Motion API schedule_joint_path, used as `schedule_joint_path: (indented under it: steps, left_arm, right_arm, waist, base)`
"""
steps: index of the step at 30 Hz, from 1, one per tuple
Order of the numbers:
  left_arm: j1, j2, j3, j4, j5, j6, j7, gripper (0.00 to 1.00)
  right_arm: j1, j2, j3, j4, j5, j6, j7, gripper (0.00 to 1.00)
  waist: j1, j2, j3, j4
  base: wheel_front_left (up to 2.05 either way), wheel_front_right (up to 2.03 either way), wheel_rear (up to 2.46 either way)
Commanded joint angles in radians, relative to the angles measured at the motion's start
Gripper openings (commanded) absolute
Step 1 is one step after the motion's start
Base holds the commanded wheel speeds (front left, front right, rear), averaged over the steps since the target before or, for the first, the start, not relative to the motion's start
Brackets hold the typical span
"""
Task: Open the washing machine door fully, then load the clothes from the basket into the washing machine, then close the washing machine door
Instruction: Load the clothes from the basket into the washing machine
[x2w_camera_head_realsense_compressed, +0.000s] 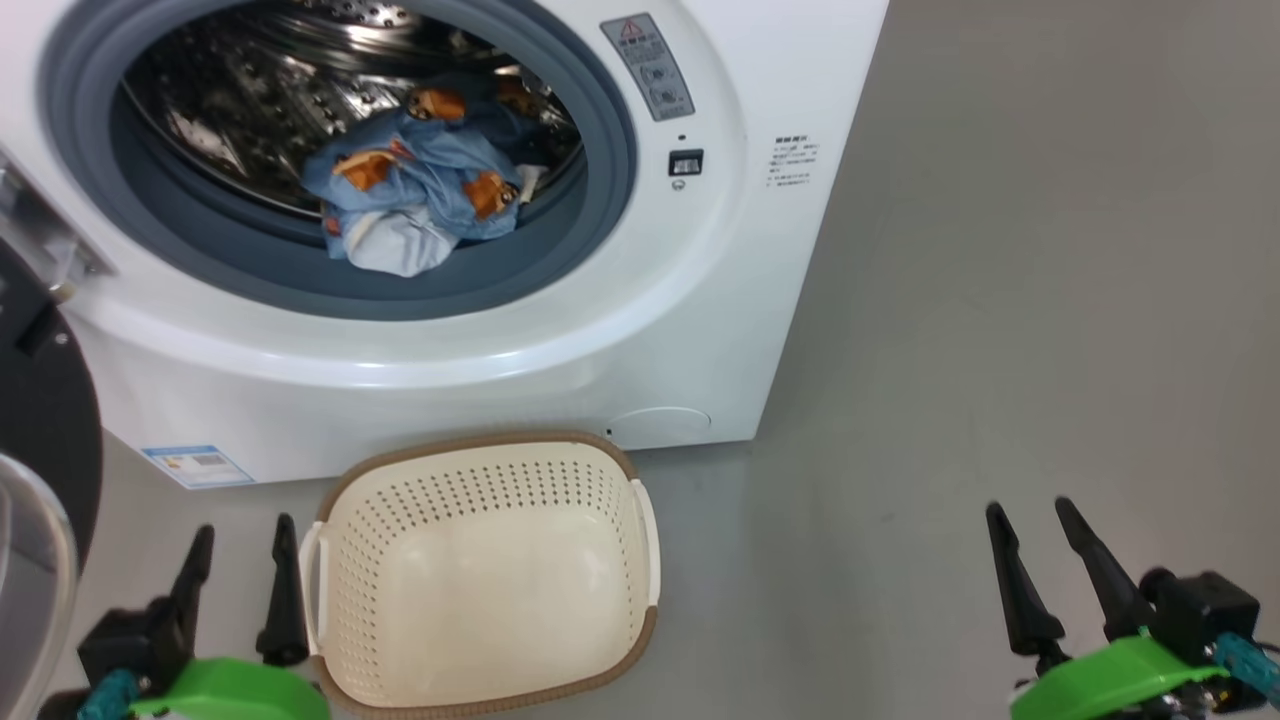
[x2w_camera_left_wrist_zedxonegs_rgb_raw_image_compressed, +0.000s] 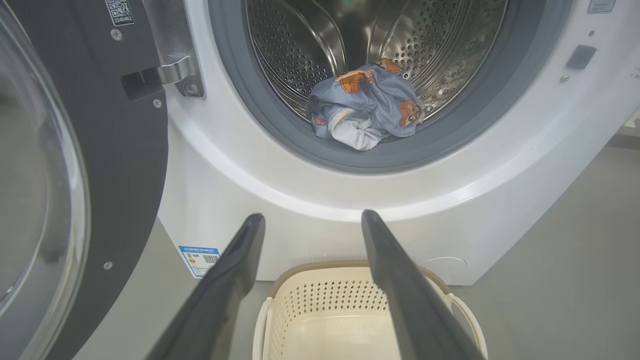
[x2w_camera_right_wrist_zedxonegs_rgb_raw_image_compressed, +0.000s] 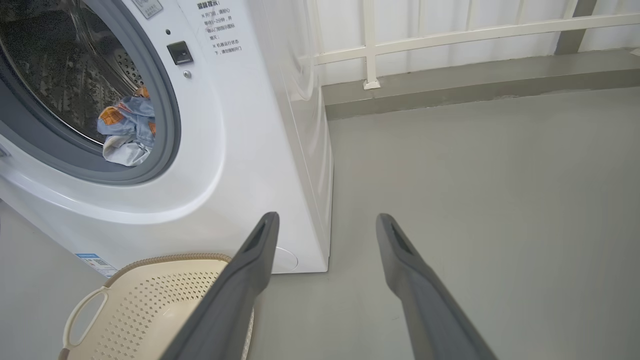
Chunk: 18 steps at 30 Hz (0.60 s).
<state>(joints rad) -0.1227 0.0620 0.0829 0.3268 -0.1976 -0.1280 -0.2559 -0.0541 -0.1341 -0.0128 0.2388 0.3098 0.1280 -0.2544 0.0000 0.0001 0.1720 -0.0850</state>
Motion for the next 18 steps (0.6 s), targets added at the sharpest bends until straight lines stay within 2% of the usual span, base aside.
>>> schedule_joint_path:
  steps: [1, 8, 18]
  left_arm:
    - [0.008, 0.012, 0.032, -0.031, -0.001, -0.003, -0.006, 1.00]
    - [0.082, 0.007, 0.034, -0.067, -0.018, -0.003, -0.006, 1.00]
    - [0.113, 0.002, 0.043, -0.080, -0.018, -0.003, -0.006, 1.00]
  right_arm:
    - [0.018, -0.018, 0.014, -0.023, -0.007, 0.003, -0.007, 1.00]
    - [0.085, -0.029, 0.003, -0.035, -0.003, 0.003, -0.007, 1.00]
    - [0.098, -0.027, 0.003, -0.030, -0.004, 0.003, -0.007, 1.00]
  waist:
    - [0.0000, -0.0001, -0.018, 0.011]
    - [0.0000, -0.0001, -0.055, 0.030]
    - [0.0000, -0.0001, -0.083, 0.027]
  base:
    - [0.00, 0.00, 0.00]
    - [0.00, 0.00, 0.00]
    - [0.00, 0.00, 0.00]
